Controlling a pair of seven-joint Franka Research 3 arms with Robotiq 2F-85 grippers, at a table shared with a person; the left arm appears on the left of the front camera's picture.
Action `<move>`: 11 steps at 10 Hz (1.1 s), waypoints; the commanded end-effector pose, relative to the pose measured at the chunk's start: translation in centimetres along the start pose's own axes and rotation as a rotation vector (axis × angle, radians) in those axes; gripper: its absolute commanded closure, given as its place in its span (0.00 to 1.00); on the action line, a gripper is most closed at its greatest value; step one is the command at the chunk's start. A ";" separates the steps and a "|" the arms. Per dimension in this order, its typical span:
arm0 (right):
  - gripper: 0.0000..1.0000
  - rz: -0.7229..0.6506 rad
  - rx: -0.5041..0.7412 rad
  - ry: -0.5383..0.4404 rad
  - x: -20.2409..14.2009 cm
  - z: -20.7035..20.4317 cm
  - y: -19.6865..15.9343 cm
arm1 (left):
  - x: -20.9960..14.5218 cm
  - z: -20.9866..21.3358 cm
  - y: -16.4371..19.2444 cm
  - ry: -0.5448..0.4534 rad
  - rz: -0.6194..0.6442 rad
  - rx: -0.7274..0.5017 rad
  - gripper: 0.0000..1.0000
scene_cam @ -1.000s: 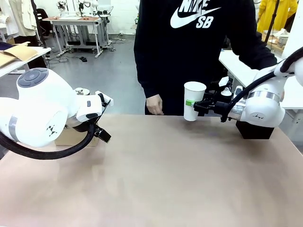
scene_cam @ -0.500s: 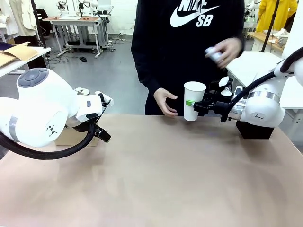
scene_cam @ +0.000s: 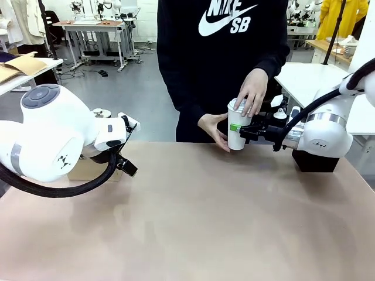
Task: Pour a drink into a cup and package it in a carrier.
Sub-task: When a person places the Paper Cup Lid on the 600 ml Paper Cup , lift the 600 ml Paper Cup.
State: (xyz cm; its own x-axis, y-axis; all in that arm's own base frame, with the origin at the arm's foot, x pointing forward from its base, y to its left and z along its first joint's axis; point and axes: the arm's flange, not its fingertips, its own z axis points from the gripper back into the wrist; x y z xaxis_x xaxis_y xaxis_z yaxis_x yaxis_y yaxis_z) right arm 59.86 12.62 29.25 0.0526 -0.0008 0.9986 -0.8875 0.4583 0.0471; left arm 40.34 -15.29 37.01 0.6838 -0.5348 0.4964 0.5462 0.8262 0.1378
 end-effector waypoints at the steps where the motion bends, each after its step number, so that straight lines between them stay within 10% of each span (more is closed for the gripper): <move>1: 0.19 0.006 -0.010 -0.017 0.3 -0.3 0.1 | 0.0 0.0 0.1 -0.001 0.002 -0.002 0.00; 11: 0.19 0.006 -0.010 -0.017 0.3 -0.3 0.1 | 0.0 0.0 0.1 -0.001 0.002 -0.002 0.00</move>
State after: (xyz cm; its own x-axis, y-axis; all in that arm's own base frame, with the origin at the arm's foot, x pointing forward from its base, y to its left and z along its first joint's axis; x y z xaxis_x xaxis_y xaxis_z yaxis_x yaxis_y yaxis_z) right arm 59.80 12.49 28.68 0.0617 0.0024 0.9981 -0.8860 0.4606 0.0537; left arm 40.34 -15.29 37.01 0.6838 -0.5348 0.4964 0.5462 0.8262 0.1378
